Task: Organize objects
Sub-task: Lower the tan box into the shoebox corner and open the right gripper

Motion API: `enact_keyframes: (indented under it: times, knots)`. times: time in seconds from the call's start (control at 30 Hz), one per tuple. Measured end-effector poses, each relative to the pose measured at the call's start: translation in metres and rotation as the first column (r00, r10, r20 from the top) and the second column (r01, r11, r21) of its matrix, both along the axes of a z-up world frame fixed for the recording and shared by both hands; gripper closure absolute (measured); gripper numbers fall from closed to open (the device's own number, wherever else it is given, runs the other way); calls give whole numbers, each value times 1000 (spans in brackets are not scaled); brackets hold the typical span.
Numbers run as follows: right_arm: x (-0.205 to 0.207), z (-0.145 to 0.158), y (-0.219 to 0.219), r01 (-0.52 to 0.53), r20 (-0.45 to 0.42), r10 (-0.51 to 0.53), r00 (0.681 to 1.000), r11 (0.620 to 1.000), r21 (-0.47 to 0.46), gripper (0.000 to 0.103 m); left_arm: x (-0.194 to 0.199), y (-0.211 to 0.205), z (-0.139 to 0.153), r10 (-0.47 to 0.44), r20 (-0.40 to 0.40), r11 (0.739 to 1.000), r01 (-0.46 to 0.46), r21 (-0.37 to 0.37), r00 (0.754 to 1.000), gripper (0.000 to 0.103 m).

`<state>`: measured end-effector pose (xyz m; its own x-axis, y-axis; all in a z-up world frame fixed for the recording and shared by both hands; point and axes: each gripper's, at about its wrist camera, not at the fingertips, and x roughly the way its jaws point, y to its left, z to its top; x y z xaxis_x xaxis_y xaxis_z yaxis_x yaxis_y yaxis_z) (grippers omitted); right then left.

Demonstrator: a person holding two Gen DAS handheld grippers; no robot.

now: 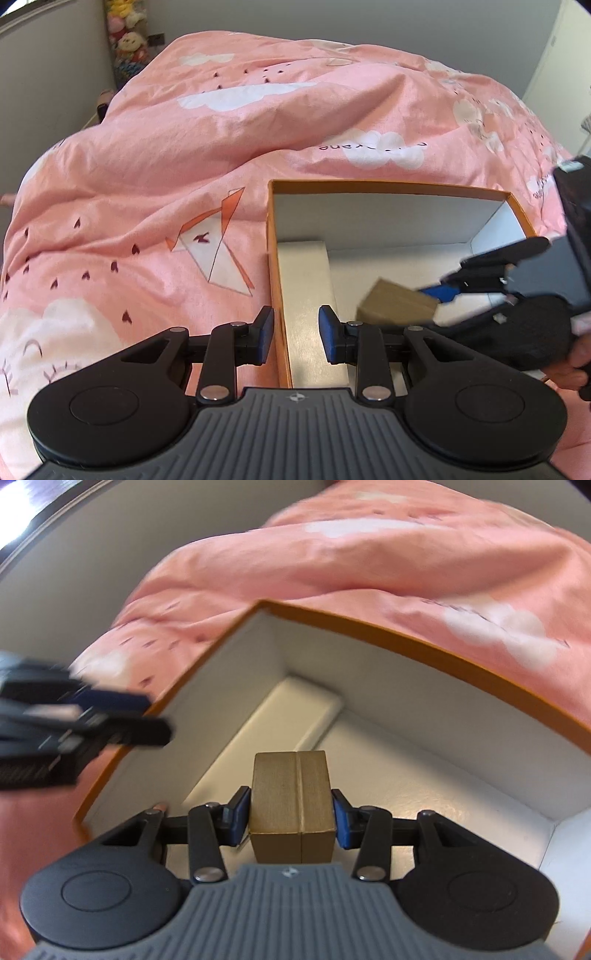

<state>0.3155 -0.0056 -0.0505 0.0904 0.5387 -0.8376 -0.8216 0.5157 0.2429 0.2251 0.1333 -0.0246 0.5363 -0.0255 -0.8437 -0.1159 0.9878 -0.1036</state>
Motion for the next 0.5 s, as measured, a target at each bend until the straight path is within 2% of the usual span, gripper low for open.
enact_keyframes:
  times: [0.13, 0.27, 0.33, 0.5]
  knots:
    - [-17, 10, -5, -180, -37, 182, 983, 983, 43, 56, -12, 0, 1, 71, 14, 997, -71, -10, 997, 70]
    - [-35, 11, 4, -321, -26, 321, 947, 947, 27, 56, -25, -2, 0, 136, 36, 990, -135, -38, 990, 70]
    - [-41, 11, 11, -360, -9, 360, 933, 933, 9, 56, -31, -2, -2, 166, 44, 986, -164, -41, 985, 70]
    - [-41, 5, 28, -428, -28, 427, 904, 904, -15, 56, -43, 1, -8, 228, 52, 973, -227, -40, 972, 70]
